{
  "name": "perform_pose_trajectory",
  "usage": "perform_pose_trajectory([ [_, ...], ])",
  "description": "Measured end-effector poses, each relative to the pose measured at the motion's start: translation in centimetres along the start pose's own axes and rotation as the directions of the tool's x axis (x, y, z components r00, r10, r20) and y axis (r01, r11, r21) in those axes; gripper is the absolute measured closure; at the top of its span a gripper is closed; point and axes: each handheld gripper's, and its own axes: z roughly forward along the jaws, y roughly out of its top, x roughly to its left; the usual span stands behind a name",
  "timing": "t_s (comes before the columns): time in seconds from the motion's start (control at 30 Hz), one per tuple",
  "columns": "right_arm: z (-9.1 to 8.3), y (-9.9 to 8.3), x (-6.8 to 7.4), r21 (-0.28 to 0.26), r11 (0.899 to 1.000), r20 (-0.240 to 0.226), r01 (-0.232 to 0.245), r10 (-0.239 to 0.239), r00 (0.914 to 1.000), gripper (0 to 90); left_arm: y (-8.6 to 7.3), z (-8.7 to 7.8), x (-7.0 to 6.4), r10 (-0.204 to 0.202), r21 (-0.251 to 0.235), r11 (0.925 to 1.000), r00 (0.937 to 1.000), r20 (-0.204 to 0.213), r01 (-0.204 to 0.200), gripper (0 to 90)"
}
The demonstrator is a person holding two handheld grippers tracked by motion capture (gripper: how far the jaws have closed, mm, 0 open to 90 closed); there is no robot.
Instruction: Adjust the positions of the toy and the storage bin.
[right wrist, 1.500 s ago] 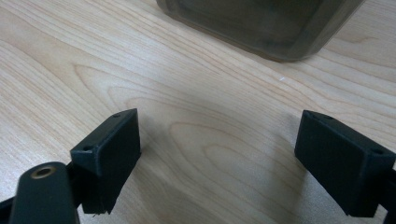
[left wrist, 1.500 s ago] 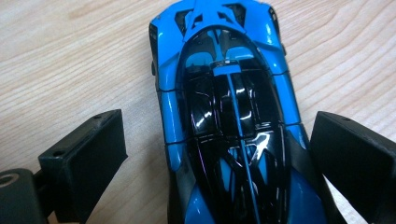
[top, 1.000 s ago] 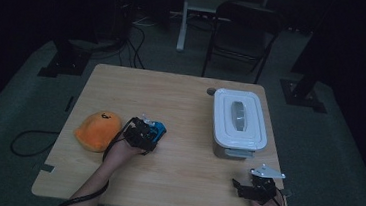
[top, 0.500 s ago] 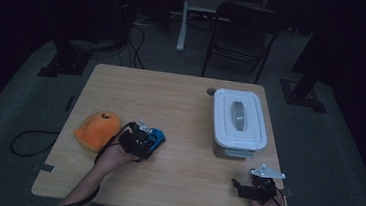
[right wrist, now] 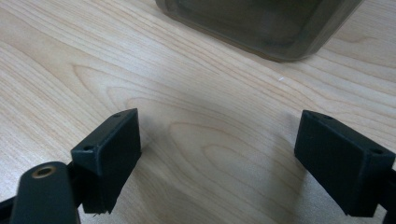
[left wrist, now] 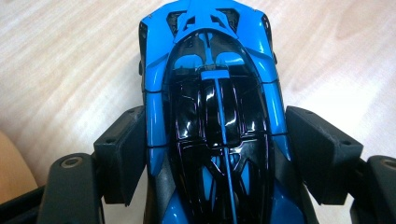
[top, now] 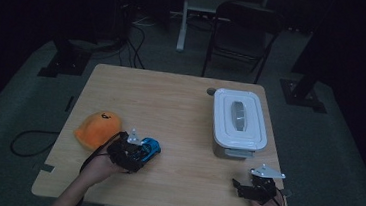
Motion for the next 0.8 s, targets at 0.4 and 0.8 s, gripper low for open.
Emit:
perform_pose_trajectory([
  [0.4,0.0,0.0,0.0,0.001,1.000,0.001,-0.001,0.001,1.0000,14.1,-4.6,-1.9,-0.7,0.113,-0.068,0.9920,0.9891,0.095,-0.106,26.5],
  [0.8,0.0,0.0,0.0,-0.001,1.000,0.003,-0.002,0.002,1.0000,14.1,-7.5,-2.1,-0.3,0.144,-0.044,0.9893,0.9811,0.130,-0.139,26.5],
])
